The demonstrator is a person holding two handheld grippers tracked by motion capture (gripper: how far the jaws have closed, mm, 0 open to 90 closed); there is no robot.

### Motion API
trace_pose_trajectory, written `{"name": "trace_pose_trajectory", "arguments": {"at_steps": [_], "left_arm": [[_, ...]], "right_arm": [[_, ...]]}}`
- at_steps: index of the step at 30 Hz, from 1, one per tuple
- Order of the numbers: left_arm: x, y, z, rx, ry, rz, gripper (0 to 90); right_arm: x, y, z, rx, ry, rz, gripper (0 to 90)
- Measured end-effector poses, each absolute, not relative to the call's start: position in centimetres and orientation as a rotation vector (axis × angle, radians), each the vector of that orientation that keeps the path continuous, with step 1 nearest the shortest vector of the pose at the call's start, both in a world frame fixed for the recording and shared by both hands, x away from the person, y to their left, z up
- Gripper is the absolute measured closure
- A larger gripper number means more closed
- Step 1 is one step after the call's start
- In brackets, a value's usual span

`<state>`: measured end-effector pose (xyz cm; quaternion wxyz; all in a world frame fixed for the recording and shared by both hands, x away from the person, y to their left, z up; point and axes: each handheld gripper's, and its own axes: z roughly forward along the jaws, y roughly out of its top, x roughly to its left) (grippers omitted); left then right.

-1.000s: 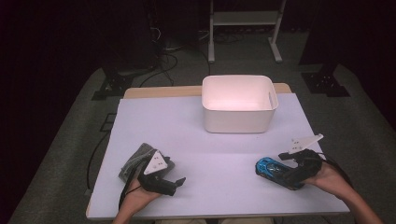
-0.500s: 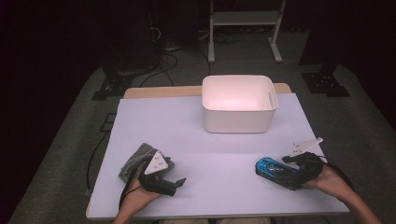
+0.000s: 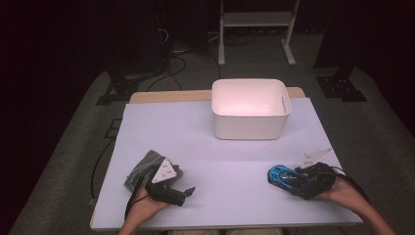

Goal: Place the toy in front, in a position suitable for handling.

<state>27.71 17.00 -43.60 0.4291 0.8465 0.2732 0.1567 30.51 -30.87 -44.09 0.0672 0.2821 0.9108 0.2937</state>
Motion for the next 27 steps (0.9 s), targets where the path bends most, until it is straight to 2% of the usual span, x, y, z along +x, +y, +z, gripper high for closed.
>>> {"name": "trace_pose_trajectory", "arguments": {"at_steps": [27], "left_arm": [[27.66,16.82,-43.59,2.119,0.674,0.391,6.1]], "right_arm": [[29.99,-30.42,-44.77,0.839,2.709,0.824,15.9]]}}
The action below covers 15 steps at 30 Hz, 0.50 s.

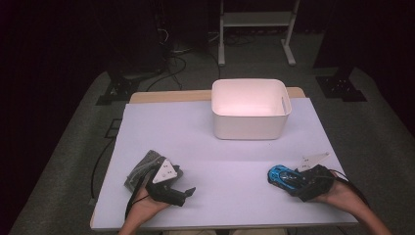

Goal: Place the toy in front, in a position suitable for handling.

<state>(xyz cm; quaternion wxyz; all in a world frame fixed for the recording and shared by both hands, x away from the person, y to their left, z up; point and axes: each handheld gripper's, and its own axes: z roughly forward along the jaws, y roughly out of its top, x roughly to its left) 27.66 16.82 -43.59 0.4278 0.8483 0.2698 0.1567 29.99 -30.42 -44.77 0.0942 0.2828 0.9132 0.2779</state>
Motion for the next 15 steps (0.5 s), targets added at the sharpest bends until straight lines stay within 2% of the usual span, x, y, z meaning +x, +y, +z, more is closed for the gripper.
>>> {"name": "trace_pose_trajectory", "arguments": {"at_steps": [9,15], "left_arm": [[27.72,16.9,-43.64,2.119,0.676,0.394,6.1],[27.69,16.87,-43.58,2.122,0.672,0.394,6.1]], "right_arm": [[30.03,-30.4,-44.79,0.842,2.709,0.818,15.8],[29.87,-30.31,-44.51,0.827,2.723,0.816,24.5]]}}
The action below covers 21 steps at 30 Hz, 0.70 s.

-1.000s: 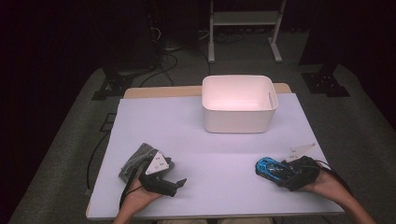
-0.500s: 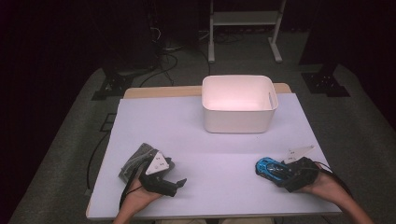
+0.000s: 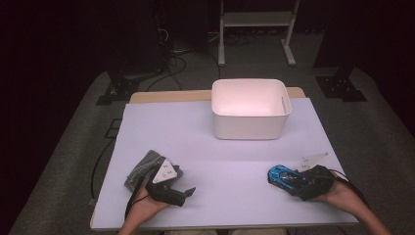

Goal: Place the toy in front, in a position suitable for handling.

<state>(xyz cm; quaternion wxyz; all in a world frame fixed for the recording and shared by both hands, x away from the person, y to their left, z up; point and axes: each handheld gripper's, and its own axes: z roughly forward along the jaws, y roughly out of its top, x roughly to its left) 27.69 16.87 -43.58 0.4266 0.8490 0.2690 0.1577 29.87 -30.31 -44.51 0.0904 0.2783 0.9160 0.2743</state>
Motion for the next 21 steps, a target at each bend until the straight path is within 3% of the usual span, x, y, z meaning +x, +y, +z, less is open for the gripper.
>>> {"name": "trace_pose_trajectory", "arguments": {"at_steps": [21], "left_arm": [[27.68,16.91,-43.6,2.122,0.673,0.396,6.1]], "right_arm": [[29.74,-30.72,-44.18,0.821,2.739,0.816,25.3]]}}
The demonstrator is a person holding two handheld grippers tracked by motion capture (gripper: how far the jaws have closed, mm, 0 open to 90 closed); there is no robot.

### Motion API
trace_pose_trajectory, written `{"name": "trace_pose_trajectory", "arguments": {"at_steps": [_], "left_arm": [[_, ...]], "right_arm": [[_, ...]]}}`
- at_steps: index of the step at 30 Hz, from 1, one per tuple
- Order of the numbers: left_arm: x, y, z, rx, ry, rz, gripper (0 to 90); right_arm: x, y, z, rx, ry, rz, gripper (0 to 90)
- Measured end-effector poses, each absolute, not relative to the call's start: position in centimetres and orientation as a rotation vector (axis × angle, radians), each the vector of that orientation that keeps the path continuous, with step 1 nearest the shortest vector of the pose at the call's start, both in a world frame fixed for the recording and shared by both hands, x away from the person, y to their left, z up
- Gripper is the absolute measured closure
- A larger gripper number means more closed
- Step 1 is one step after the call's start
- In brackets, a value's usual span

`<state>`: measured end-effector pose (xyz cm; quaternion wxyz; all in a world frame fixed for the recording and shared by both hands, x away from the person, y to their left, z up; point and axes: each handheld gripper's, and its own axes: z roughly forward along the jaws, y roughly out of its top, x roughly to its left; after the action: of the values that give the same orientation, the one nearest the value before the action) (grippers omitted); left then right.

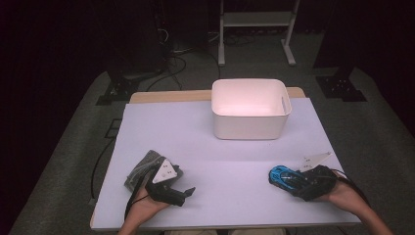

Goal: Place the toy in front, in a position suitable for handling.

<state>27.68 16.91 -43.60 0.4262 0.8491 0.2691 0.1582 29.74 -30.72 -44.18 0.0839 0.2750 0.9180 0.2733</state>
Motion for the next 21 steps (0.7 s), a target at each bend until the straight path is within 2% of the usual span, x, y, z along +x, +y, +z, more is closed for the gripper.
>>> {"name": "trace_pose_trajectory", "arguments": {"at_steps": [21], "left_arm": [[27.69,16.96,-43.58,2.12,0.675,0.396,6.1]], "right_arm": [[29.59,-30.95,-44.26,0.815,2.736,0.861,25.5]]}}
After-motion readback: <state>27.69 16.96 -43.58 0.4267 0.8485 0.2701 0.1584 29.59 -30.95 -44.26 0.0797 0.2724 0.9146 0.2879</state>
